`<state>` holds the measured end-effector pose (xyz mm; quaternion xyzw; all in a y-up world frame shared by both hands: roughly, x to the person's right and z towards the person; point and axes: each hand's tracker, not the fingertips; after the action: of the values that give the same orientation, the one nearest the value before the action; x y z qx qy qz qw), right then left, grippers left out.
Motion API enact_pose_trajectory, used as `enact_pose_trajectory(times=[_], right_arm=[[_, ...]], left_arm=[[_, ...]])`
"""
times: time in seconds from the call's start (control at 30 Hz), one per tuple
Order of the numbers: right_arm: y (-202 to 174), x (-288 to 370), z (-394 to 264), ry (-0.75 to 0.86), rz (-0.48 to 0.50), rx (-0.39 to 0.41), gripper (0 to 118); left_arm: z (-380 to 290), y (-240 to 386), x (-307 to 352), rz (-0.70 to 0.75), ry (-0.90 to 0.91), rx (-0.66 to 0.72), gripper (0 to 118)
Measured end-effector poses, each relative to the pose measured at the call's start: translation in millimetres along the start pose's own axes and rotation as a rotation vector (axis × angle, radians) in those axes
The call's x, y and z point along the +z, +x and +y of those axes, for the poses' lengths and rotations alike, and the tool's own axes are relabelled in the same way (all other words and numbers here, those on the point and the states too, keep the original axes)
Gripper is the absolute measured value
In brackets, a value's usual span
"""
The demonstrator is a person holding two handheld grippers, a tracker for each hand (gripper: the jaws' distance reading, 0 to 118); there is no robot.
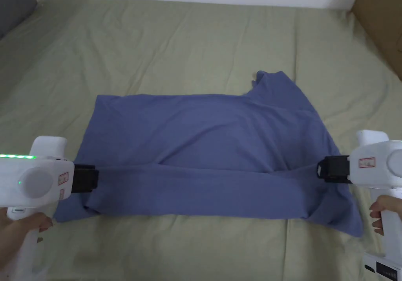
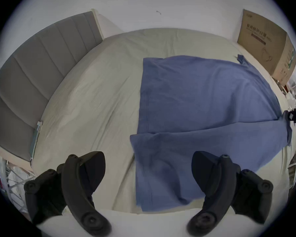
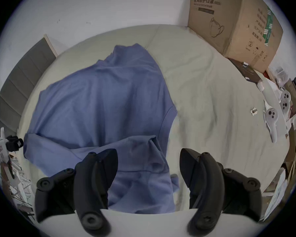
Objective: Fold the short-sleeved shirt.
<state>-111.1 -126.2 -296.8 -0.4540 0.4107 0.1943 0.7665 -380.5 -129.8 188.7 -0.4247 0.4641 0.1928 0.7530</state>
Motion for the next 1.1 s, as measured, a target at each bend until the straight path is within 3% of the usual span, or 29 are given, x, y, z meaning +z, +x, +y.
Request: enact_pose_trajectory(times=[0.13, 0.17, 0.2, 0.23, 0.27, 0.3, 0.53, 0.57, 0.63, 0.67, 0.7, 0.77, 0.8, 0.83, 0.93, 0.97, 1.0, 1.1], right_arm=[[6, 27, -9, 0.079, 0.023, 0.004, 73], [5, 35, -14, 0.088, 0.029, 0.007, 63], [4, 42, -20, 0.087, 0.034, 0.005, 52], [3, 46, -28, 0.086, 0.045, 0.005, 38], [1, 50, -38, 0.094, 0.079, 0.007, 8], [1, 52, -47, 0.092, 0.087, -0.004, 2], [-15, 46, -102, 0.035, 0.109, 0.021, 0], [-16, 43, -106, 0.020, 0.101, 0.020, 0], [-15, 39, -113, 0.005, 0.101, 0.009, 0], [-14, 39, -116, -0.001, 0.106, -0.001, 0], [-13, 39, -118, -0.011, 0.115, -0.007, 0], [-14, 44, -120, -0.018, 0.109, -0.008, 0], [-13, 44, -121, -0.022, 0.098, -0.007, 0], [-12, 44, -122, -0.029, 0.090, -0.007, 0], [-6, 41, -125, -0.040, 0.081, -0.030, 0], [-4, 42, -126, -0.043, 0.083, -0.042, 0], [-2, 42, -128, -0.042, 0.086, -0.051, 0], [6, 41, -127, -0.036, 0.072, -0.073, 3]], left_arm=[[-12, -12, 36, -0.012, 0.072, 0.059, 104], [-16, -17, 45, -0.044, 0.091, 0.100, 95], [-22, -20, 54, -0.072, 0.109, 0.137, 78], [-30, -22, 61, -0.087, 0.117, 0.162, 55], [-40, -22, 65, -0.094, 0.111, 0.162, 19], [-49, -22, 66, -0.083, 0.107, 0.157, 1], [-91, -16, 46, -0.109, 0.033, 0.173, 2], [-91, -15, 42, -0.089, 0.042, 0.172, 18], [-89, -17, 31, -0.067, 0.076, 0.180, 69], [-85, -19, 22, -0.075, 0.067, 0.184, 86], [-80, -20, 16, -0.090, 0.037, 0.183, 88], [-78, -22, 3, -0.106, 0.031, 0.170, 86], [-78, -22, -6, -0.096, 0.022, 0.156, 79], [-77, -21, -14, -0.067, -0.006, 0.149, 60], [-80, -25, -18, -0.066, 0.010, 0.220, 36], [-79, -26, -12, -0.056, 0.004, 0.224, 13], [-78, -26, -9, -0.064, 0.024, 0.220, 8], [-73, -20, -8, -0.055, 0.012, 0.196, 8]])
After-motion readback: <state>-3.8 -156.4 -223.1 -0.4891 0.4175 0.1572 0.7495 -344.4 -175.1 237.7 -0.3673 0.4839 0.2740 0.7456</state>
